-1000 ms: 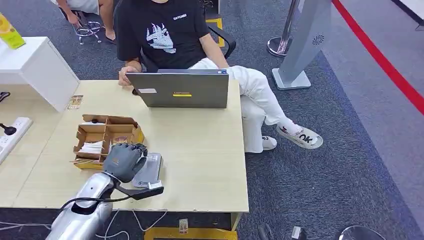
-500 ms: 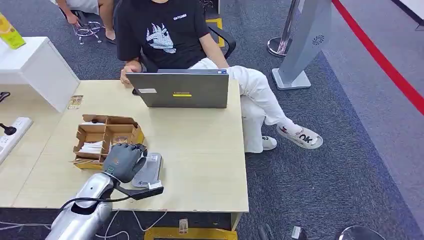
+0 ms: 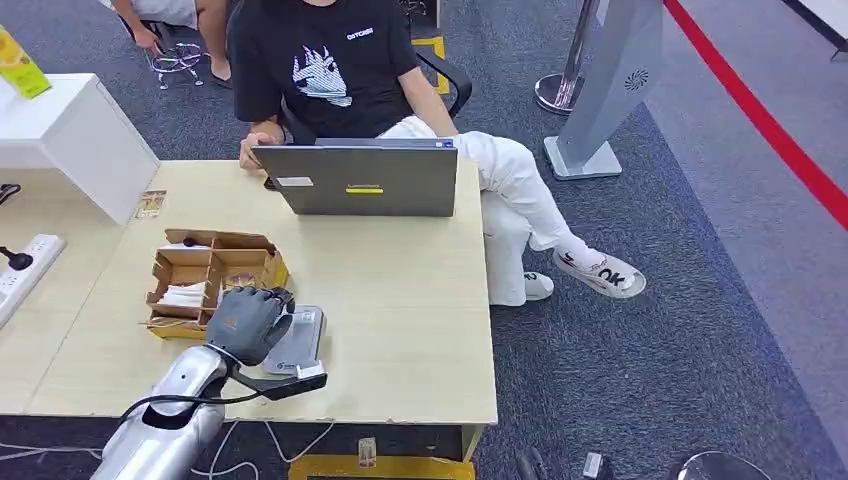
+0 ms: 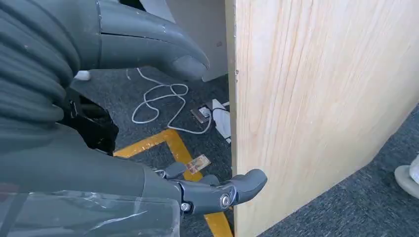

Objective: Pass the card to the sensor for recognition and then transmit it.

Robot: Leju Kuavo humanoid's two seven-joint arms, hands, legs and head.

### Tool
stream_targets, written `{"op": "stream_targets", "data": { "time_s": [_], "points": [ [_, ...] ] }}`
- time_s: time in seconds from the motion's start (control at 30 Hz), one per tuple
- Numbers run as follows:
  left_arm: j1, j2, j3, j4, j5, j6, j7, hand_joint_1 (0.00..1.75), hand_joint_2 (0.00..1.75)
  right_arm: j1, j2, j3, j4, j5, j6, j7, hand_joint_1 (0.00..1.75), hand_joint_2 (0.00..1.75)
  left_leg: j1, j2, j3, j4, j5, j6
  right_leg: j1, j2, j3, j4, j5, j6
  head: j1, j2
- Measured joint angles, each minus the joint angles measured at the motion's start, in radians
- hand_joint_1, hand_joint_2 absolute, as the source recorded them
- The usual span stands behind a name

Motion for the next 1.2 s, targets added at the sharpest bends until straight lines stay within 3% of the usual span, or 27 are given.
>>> {"op": "stream_targets", "data": {
  "time_s": [1.2],
  "points": [
    [0.000, 0.000, 0.000, 0.000, 0.000, 0.000, 0.000, 1.75, 1.75, 0.000, 0.000, 0.000, 0.000, 0.000, 0.000, 0.000, 0.00, 1.75, 0.000, 0.000, 0.000, 0.000, 0.000, 0.000, 0.000, 0.000, 0.000, 0.000, 0.000, 0.000, 0.000, 0.000]
  ]
}}
